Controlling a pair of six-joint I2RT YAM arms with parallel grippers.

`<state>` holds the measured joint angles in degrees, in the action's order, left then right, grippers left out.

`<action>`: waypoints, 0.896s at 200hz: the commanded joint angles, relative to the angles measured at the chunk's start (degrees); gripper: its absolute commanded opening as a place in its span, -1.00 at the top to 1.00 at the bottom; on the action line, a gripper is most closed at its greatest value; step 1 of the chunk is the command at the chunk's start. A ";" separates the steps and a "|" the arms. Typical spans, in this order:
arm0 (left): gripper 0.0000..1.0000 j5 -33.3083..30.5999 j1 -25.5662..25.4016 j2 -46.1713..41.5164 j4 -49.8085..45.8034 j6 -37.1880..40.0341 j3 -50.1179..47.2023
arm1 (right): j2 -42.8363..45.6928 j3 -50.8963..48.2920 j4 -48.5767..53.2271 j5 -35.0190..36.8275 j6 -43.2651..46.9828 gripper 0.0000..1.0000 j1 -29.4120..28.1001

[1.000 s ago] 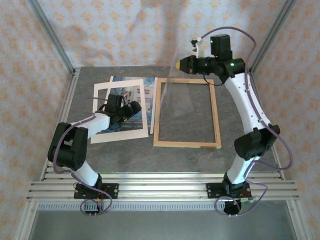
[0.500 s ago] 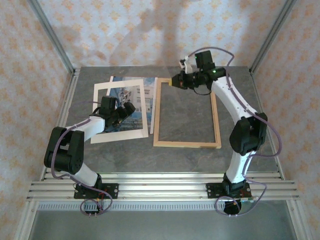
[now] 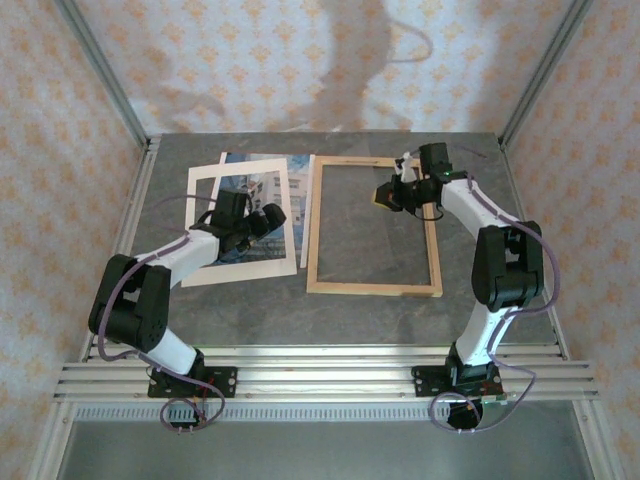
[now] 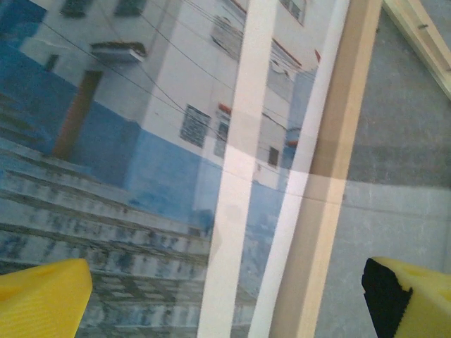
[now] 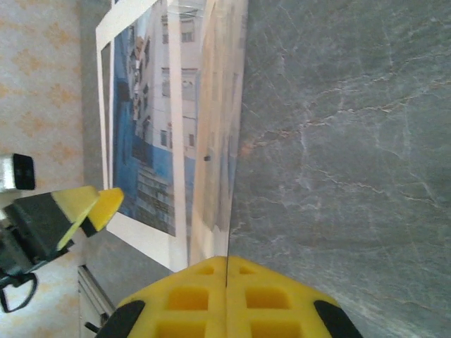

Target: Put the photo into the frame

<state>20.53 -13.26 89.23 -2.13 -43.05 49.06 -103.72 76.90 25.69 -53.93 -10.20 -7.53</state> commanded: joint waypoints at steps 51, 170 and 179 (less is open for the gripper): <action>-1.00 -3.89 -2.21 -1.51 -4.11 0.16 2.84 | -1.35 -2.16 -4.88 -0.93 6.65 1.00 6.13; -1.00 -5.24 -4.32 1.68 -5.80 0.25 6.04 | -2.52 0.78 4.98 7.21 13.45 1.00 9.59; -1.00 -5.24 -4.49 1.95 -5.79 0.24 6.38 | -2.76 1.23 5.89 7.96 14.07 1.00 9.73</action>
<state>17.08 -17.19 89.56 -6.68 -43.07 53.39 -105.41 75.42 28.05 -49.30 0.97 1.58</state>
